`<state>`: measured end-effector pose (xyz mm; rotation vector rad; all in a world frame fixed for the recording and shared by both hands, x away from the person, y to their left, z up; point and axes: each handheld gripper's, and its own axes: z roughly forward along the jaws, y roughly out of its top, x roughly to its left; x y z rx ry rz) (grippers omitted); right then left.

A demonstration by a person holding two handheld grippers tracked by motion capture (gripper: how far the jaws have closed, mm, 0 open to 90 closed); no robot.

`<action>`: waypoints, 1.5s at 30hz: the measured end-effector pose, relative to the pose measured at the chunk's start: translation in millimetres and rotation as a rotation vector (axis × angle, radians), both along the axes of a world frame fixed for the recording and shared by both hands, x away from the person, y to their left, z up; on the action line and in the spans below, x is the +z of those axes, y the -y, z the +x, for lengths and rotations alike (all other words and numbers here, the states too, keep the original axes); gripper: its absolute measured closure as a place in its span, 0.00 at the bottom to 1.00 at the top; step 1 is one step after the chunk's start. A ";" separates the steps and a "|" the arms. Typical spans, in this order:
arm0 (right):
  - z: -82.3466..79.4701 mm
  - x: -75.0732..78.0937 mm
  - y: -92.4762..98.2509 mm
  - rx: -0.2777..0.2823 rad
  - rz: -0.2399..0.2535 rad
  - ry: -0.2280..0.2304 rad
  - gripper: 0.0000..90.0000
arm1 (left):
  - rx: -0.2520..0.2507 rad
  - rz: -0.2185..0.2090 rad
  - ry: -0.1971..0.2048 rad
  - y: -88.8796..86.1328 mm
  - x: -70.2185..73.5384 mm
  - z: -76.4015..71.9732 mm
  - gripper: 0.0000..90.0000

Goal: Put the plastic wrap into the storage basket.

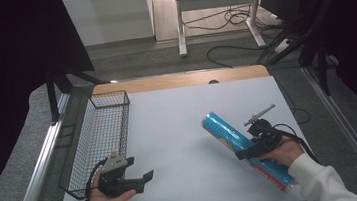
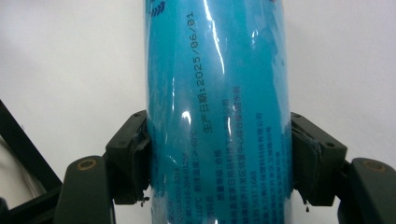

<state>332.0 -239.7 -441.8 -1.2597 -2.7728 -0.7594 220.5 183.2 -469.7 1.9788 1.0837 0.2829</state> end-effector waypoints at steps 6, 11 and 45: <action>2.3 -0.4 -9.8 -0.046 0.056 -0.013 0.35 | -0.001 0.001 -0.002 0.5 -0.7 0.4 0.18; 4.1 -0.8 -20.8 -0.057 0.092 -0.001 0.35 | -0.001 0.001 -0.002 0.5 -0.9 0.4 0.18; 3.2 -22.9 -76.4 -0.258 0.608 0.026 0.35 | 0.022 -0.043 -0.013 -3.7 -0.1 2.9 0.18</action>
